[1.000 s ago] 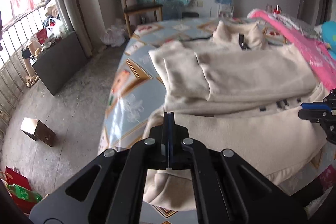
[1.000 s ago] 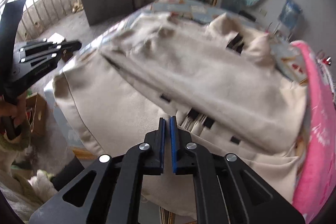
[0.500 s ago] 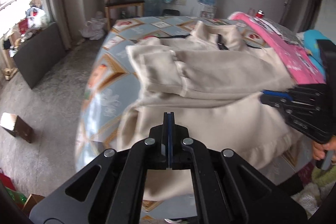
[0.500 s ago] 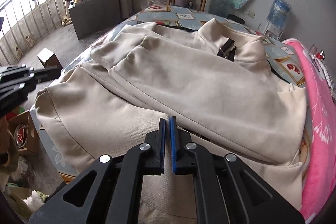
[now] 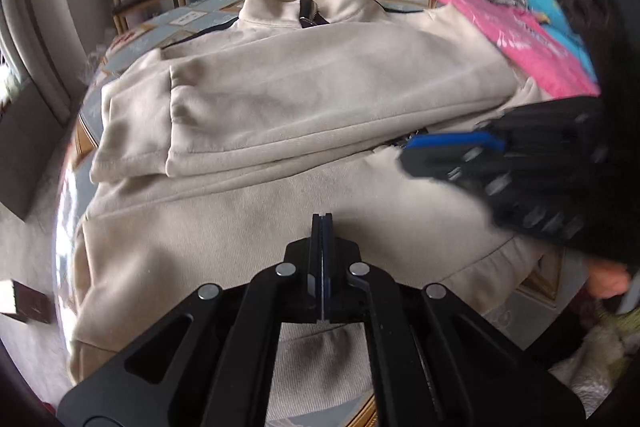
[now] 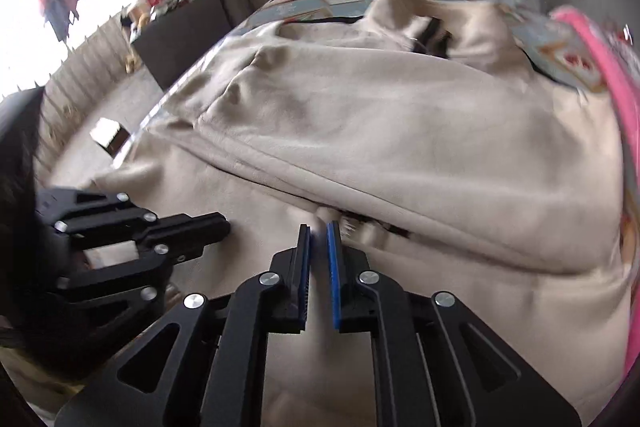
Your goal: Fold large clothes
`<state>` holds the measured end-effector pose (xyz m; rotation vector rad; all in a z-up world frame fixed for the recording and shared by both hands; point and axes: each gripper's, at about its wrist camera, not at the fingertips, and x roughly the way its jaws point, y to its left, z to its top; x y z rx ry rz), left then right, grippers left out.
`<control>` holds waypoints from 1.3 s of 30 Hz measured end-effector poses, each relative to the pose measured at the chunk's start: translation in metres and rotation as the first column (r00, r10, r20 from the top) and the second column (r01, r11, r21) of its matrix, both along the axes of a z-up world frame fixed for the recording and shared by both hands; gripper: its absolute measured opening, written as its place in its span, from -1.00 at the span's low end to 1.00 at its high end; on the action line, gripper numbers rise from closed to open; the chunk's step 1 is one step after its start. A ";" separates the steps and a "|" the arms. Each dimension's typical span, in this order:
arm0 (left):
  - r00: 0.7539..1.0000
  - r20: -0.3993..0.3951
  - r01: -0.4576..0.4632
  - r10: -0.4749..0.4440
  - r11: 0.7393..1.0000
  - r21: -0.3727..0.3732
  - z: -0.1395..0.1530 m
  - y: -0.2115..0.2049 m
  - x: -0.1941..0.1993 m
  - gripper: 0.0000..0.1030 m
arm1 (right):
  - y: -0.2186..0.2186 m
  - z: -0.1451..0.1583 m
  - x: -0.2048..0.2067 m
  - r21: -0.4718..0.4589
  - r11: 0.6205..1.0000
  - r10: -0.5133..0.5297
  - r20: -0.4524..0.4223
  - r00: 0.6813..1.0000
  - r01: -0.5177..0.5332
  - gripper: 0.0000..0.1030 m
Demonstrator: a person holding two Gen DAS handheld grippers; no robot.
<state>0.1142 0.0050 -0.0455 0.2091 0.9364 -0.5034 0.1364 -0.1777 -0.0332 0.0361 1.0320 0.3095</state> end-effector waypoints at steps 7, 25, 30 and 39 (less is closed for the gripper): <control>1.000 -0.015 -0.006 0.006 1.000 -0.020 0.001 0.004 0.004 -0.99 | -0.083 0.005 -0.033 -0.058 0.972 -0.229 -0.012 0.973 0.228 -0.39; 0.998 0.045 -0.039 0.038 0.999 0.023 0.001 0.009 0.006 -0.95 | -0.080 0.008 -0.023 -0.160 0.939 -0.281 0.150 0.948 0.304 -0.95; 0.997 0.060 -0.059 0.058 0.998 0.028 0.000 0.016 0.009 -0.95 | -0.076 -0.017 -0.014 -0.207 0.926 -0.292 0.136 0.947 0.315 -0.95; 0.995 0.080 -0.066 0.063 0.997 0.029 -0.001 0.020 0.010 -0.95 | -0.064 0.033 -0.033 0.028 0.978 -0.209 0.098 0.973 0.207 -0.28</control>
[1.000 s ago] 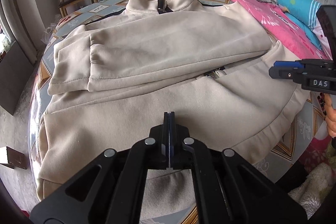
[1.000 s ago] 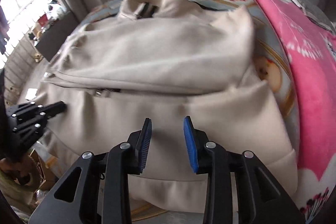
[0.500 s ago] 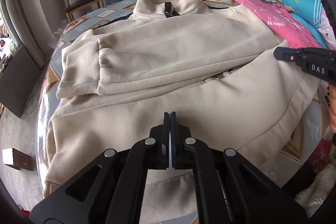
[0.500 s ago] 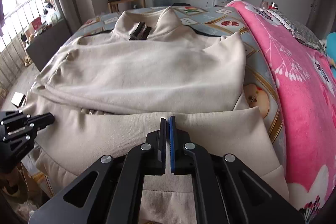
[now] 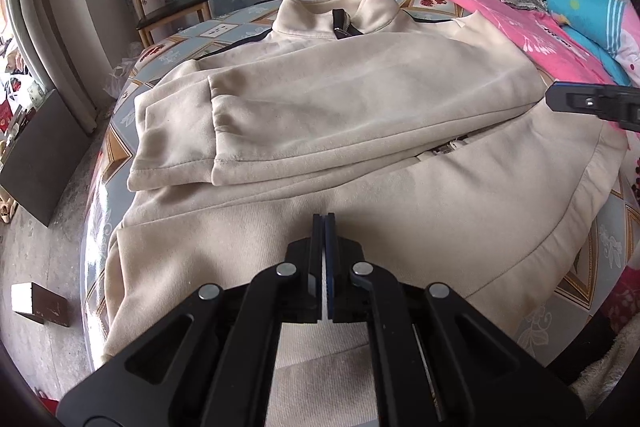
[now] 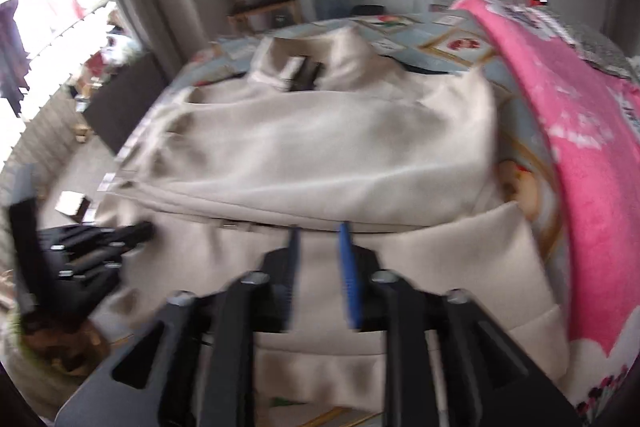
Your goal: Fold large clothes
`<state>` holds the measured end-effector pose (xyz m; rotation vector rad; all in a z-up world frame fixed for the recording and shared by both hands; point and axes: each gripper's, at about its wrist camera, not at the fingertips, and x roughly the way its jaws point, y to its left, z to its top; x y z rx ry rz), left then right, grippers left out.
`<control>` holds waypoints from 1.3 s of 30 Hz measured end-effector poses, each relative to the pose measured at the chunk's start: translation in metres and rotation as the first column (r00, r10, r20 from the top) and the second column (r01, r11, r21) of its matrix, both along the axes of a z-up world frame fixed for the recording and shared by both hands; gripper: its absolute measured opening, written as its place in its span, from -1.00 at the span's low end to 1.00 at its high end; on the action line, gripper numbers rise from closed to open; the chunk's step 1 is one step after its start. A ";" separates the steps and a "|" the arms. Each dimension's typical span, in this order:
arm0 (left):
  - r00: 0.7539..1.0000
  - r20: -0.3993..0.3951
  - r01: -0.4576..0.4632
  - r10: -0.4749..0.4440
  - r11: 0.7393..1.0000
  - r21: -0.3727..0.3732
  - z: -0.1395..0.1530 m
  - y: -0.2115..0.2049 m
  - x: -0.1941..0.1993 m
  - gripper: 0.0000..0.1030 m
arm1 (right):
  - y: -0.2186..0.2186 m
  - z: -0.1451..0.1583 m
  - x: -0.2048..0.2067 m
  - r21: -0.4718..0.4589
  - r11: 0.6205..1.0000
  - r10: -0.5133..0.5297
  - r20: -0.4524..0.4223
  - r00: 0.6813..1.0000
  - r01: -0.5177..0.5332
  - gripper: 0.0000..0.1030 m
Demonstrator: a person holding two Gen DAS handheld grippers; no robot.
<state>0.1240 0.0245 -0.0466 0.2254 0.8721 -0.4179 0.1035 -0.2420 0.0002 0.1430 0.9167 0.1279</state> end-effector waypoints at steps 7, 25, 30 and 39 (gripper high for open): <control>0.999 -0.047 -0.028 0.023 0.992 -0.119 0.001 0.020 0.004 -0.95 | 0.079 -0.043 0.026 0.001 0.970 0.240 -0.153 0.958 -0.243 -0.24; 0.967 -0.081 -0.246 0.240 0.967 -0.070 -0.001 0.114 -0.002 -0.95 | 0.077 -0.052 0.053 -0.064 0.989 0.125 -0.082 0.989 -0.130 -0.99; 0.967 -0.072 -0.248 0.244 0.968 -0.048 0.000 0.113 -0.005 -0.95 | 0.044 -0.021 0.032 0.056 0.993 0.109 -0.048 0.993 -0.106 -0.99; 0.952 -0.112 -0.291 0.285 0.956 -0.035 0.004 0.112 0.000 -0.95 | -0.066 -0.039 -0.007 -0.126 0.988 -0.112 -0.161 0.981 0.092 -0.04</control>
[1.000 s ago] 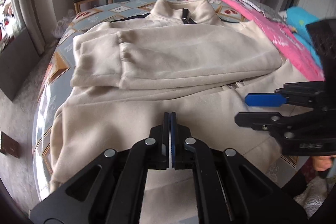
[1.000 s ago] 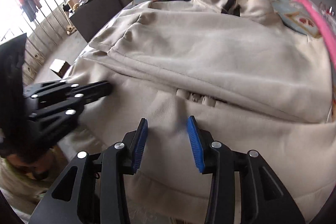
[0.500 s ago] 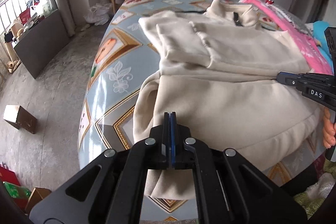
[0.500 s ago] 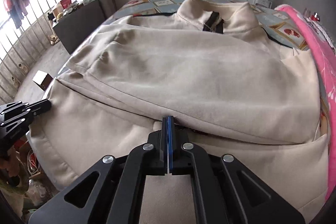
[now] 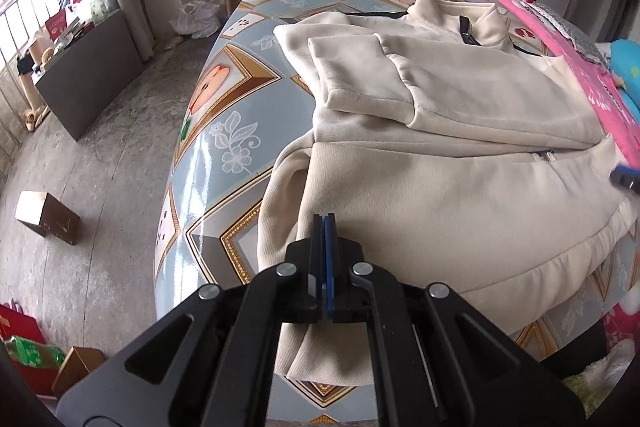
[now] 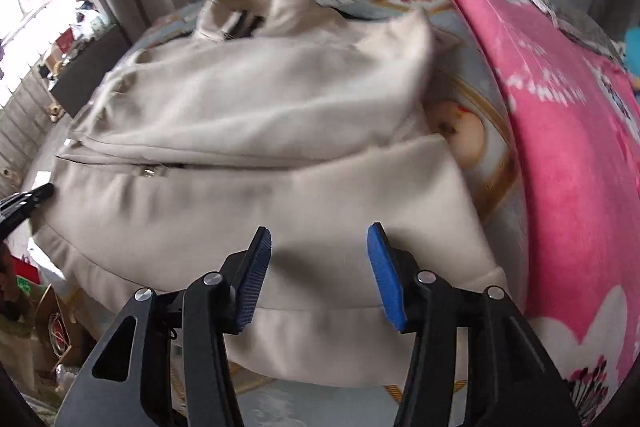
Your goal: Fold large clothes
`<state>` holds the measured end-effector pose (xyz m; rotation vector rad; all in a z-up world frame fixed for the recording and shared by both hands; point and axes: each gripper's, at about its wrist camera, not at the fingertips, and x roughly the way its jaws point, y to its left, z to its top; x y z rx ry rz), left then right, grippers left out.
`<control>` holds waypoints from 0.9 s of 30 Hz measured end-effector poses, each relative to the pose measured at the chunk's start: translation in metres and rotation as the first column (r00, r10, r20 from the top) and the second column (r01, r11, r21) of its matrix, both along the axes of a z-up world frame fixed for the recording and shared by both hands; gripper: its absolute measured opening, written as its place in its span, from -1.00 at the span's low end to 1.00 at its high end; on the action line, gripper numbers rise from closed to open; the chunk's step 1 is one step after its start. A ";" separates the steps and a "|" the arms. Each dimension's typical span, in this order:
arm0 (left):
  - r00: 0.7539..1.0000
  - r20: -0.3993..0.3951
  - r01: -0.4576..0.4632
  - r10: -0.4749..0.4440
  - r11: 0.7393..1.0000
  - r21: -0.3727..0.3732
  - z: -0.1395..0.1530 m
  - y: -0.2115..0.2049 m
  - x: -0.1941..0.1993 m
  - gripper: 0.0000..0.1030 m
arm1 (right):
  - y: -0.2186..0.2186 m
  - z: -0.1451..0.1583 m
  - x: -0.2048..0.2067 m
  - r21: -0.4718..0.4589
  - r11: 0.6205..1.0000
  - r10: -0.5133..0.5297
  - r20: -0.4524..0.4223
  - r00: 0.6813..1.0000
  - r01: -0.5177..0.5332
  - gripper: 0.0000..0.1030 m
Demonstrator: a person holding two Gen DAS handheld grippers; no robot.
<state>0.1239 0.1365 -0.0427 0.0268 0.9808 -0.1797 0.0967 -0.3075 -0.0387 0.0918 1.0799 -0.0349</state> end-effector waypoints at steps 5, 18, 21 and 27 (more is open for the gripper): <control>0.999 0.006 -0.051 0.052 0.998 -0.030 0.023 0.004 0.006 -0.80 | -0.026 0.014 0.009 0.161 0.987 -0.006 0.028 1.000 0.002 -0.04; 1.000 0.025 0.015 -0.010 0.973 -0.232 0.101 -0.062 0.149 0.33 | -0.045 0.090 0.189 0.348 0.935 0.035 0.094 0.995 -0.066 0.40; 1.000 -0.017 0.020 -0.026 0.954 -0.300 0.096 -0.095 0.212 0.36 | -0.037 0.075 0.250 0.335 0.941 0.029 0.037 0.999 -0.040 0.40; 0.999 -0.043 0.002 -0.014 0.965 -0.262 0.069 -0.163 0.305 0.34 | -0.018 0.032 0.339 0.286 0.958 0.022 -0.079 0.997 0.002 0.40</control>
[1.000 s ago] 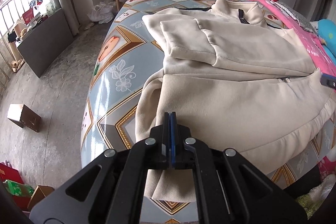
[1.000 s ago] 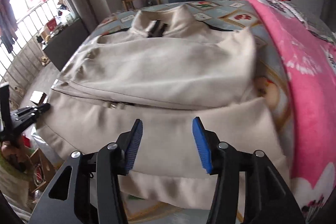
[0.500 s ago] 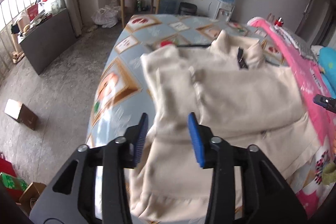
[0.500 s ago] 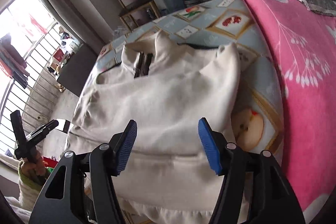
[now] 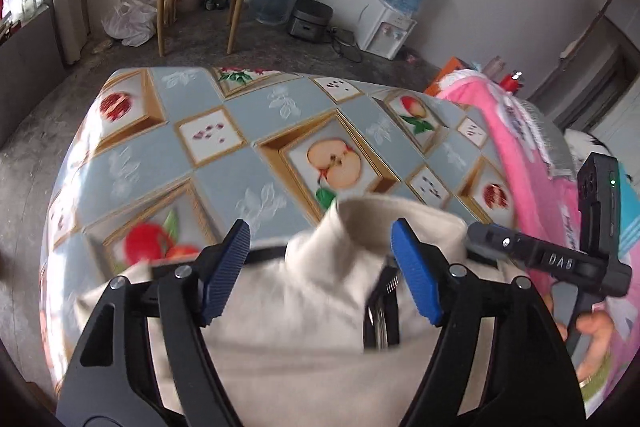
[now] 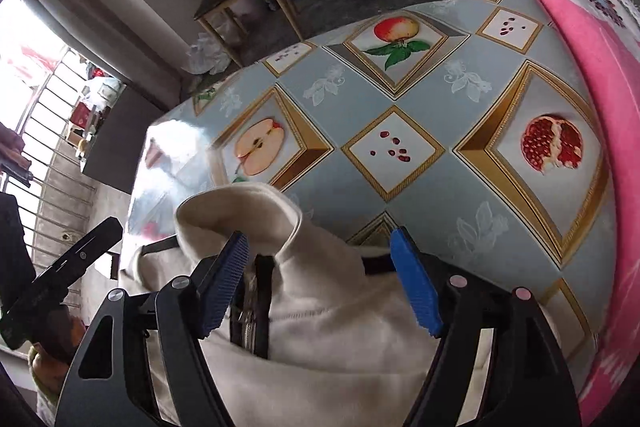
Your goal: Fold large clothes
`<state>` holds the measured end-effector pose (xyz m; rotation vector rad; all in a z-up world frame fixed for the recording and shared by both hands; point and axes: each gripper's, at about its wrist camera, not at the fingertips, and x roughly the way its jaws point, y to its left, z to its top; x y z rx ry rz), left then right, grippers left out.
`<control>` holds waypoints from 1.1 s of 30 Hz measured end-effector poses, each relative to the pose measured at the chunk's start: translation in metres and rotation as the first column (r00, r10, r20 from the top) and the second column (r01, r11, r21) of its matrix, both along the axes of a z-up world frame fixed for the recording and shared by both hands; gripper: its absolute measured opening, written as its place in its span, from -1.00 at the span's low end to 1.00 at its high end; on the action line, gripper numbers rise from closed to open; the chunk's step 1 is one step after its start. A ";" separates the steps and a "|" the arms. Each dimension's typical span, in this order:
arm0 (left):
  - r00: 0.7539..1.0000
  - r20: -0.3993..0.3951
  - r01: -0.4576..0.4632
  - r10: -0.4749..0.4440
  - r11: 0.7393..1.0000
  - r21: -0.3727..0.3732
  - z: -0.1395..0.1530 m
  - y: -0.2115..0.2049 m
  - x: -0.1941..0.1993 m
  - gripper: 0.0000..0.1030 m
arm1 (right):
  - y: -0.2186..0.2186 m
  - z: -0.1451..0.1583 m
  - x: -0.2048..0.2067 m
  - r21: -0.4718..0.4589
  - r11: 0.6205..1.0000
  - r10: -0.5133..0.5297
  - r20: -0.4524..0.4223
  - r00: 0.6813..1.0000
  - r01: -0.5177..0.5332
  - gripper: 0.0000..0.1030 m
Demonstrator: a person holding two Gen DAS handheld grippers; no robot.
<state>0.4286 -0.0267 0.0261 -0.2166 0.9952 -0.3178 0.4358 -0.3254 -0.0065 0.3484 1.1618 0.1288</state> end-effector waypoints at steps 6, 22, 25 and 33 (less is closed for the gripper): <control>0.994 -0.098 0.067 -0.051 0.983 0.173 -0.043 -0.049 0.036 0.08 | 0.020 -0.035 0.024 -0.151 0.988 0.029 -0.101 0.994 -0.044 0.38; 0.966 -0.049 0.256 -0.252 0.961 0.104 -0.011 -0.010 -0.057 -0.79 | 0.042 0.027 -0.097 -0.165 0.956 0.250 0.020 0.968 -0.243 -0.83; 0.953 -0.035 0.304 -0.302 0.942 0.140 -0.014 -0.009 -0.087 -0.79 | 0.058 0.022 -0.122 -0.232 0.932 0.291 0.027 0.956 -0.277 -0.84; 0.937 -0.083 0.345 -0.339 0.935 0.083 -0.043 0.007 -0.130 -0.68 | 0.082 -0.028 -0.163 -0.388 0.853 0.368 -0.029 0.929 -0.350 -0.82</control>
